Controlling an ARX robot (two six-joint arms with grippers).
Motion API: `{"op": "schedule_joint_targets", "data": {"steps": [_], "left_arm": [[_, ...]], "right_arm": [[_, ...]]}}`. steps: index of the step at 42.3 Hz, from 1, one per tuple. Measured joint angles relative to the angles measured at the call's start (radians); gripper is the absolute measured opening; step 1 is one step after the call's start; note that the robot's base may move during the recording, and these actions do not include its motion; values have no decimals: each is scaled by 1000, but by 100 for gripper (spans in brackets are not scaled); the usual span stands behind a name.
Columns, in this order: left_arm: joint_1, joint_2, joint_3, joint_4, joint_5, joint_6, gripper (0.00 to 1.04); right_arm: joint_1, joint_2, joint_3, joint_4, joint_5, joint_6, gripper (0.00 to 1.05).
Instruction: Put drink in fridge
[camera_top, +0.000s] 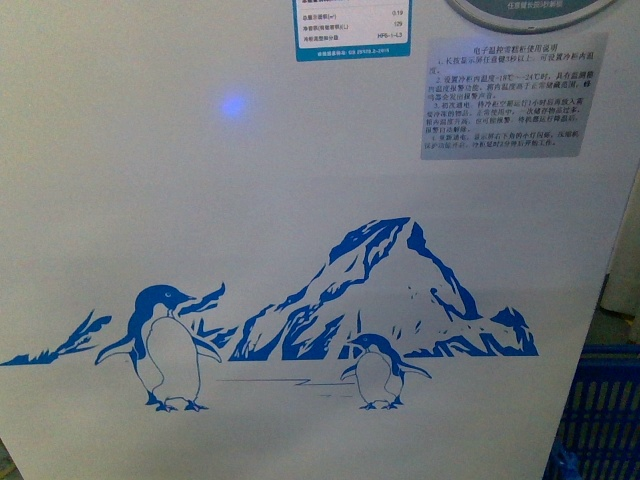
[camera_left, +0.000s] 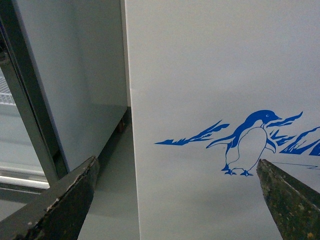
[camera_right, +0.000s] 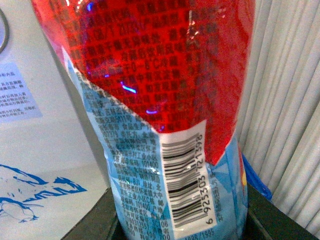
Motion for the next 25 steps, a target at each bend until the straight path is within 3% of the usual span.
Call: {"op": "schedule_joint_targets", "data": {"steps": [25], "left_arm": [[0,0,0,0,0,0,97]], "right_arm": [[0,-8,0,1,4,0,41]]}}
